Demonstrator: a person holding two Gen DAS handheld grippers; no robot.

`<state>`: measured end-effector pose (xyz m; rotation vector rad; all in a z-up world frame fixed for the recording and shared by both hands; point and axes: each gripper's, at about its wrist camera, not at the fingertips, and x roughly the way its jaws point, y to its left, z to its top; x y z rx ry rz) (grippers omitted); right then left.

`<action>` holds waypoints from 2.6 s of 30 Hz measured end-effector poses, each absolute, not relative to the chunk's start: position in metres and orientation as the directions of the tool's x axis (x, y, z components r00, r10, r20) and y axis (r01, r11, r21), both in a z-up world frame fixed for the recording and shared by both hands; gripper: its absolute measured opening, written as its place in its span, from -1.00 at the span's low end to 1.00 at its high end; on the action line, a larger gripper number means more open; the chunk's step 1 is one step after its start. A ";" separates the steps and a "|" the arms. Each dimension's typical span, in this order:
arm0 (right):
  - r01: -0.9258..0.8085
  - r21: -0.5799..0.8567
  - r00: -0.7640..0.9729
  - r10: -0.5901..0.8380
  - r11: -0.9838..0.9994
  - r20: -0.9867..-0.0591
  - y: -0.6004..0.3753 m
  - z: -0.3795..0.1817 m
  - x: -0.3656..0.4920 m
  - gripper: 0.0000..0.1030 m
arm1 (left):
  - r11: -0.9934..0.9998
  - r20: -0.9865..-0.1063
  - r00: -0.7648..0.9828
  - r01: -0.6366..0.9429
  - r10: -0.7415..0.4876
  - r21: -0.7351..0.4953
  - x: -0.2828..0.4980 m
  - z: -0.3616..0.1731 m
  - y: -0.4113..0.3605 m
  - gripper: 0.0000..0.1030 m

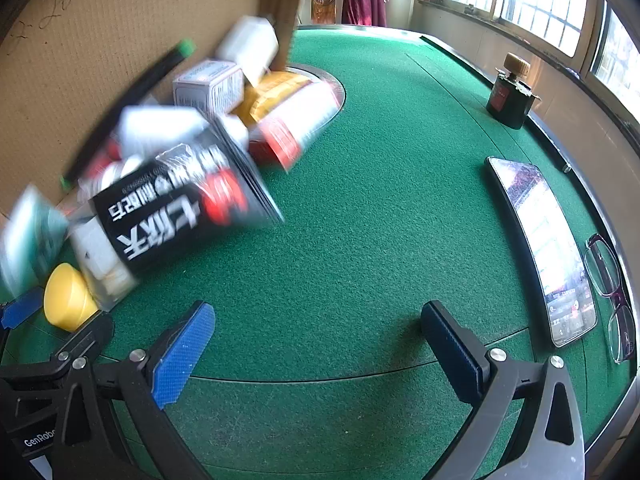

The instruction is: Organize objects

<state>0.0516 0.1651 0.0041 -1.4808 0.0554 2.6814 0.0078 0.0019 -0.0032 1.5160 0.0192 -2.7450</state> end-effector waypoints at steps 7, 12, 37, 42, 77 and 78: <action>-0.086 -0.006 -0.530 0.051 -0.996 -0.846 0.164 0.004 0.051 1.00 | -1.000 -0.846 -0.533 0.010 0.002 -0.008 0.008 -0.002 0.001 0.99; -0.086 -0.006 -0.531 0.051 -0.996 -0.846 0.163 0.005 0.051 1.00 | -1.000 -0.846 -0.533 0.010 0.002 -0.009 0.009 -0.003 0.001 0.99; -0.085 -0.007 -0.530 0.051 -0.996 -0.846 0.161 0.006 0.050 1.00 | -1.000 -0.846 -0.533 0.009 0.003 -0.009 0.005 -0.001 0.001 0.99; -0.085 -0.007 -0.530 0.051 -0.996 -0.846 0.161 0.006 0.049 1.00 | -1.000 -0.846 -0.533 0.009 0.003 -0.009 0.005 -0.001 0.001 0.99; -0.075 -0.009 -0.530 0.048 -0.997 -0.847 0.159 0.008 0.046 1.00 | -1.000 -0.846 -0.533 0.007 0.005 -0.011 0.006 0.001 0.001 0.99; -0.075 -0.009 -0.530 0.047 -0.997 -0.847 0.159 0.008 0.046 1.00 | -1.000 -0.846 -0.533 0.007 0.005 -0.011 0.006 0.001 0.001 0.99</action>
